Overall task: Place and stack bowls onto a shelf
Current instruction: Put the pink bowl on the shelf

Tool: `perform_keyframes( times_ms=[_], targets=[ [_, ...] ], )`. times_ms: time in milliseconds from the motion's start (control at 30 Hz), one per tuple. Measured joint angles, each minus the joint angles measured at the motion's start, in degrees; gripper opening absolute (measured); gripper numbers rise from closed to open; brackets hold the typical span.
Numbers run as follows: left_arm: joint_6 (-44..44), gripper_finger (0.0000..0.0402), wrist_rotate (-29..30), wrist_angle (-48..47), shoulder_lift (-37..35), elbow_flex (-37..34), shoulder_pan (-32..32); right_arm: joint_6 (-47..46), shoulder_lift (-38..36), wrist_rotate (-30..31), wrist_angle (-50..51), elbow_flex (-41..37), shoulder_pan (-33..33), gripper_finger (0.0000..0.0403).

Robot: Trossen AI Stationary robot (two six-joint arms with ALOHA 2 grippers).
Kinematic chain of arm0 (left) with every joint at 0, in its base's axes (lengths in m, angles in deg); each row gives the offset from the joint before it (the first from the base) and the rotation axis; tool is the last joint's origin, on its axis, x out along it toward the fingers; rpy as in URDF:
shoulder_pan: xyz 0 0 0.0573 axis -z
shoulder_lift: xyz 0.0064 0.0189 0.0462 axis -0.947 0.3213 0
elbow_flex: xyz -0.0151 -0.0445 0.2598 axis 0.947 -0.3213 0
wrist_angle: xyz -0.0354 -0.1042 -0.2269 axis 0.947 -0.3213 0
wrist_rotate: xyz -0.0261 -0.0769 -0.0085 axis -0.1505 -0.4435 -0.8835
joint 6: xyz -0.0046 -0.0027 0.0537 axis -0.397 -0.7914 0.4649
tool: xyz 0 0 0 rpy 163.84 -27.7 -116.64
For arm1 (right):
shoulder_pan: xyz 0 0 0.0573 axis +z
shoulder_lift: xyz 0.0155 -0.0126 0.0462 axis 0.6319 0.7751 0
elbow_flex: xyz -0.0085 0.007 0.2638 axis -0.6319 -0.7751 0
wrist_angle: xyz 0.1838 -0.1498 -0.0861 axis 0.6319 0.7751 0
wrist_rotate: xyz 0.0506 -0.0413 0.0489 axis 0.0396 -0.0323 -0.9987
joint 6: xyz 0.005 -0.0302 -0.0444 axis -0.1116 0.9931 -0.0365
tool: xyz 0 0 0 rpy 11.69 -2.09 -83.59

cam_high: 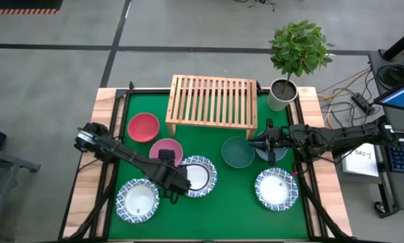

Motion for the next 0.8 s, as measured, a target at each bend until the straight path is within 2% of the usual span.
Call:
perform_keyframes(
  times_ms=[200, 367, 600, 800],
  targets=[
    [-0.47, 0.0144, 1.23, 7.22, -0.88, -7.9, -1.04, 0.24, -0.02, 0.0, 0.0, 0.02, -0.02, 0.0068],
    [-0.9, 0.0115, 1.3, 9.58, -1.0, -11.32, -1.16, 0.31, -0.02, 0.0, 0.0, 0.02, -0.02, 0.0068],
    [-1.46, 0.0013, 1.21, 9.77, -1.0, -11.12, -1.1, 0.46, -0.02, 0.0, 0.0, 0.02, -0.02, 0.0068],
    [-1.44, 0.0002, 1.14, 5.18, -1.0, -6.57, -0.95, 0.55, -0.02, 0.0, 0.0, 0.02, -0.02, 0.0068]
  ],
)
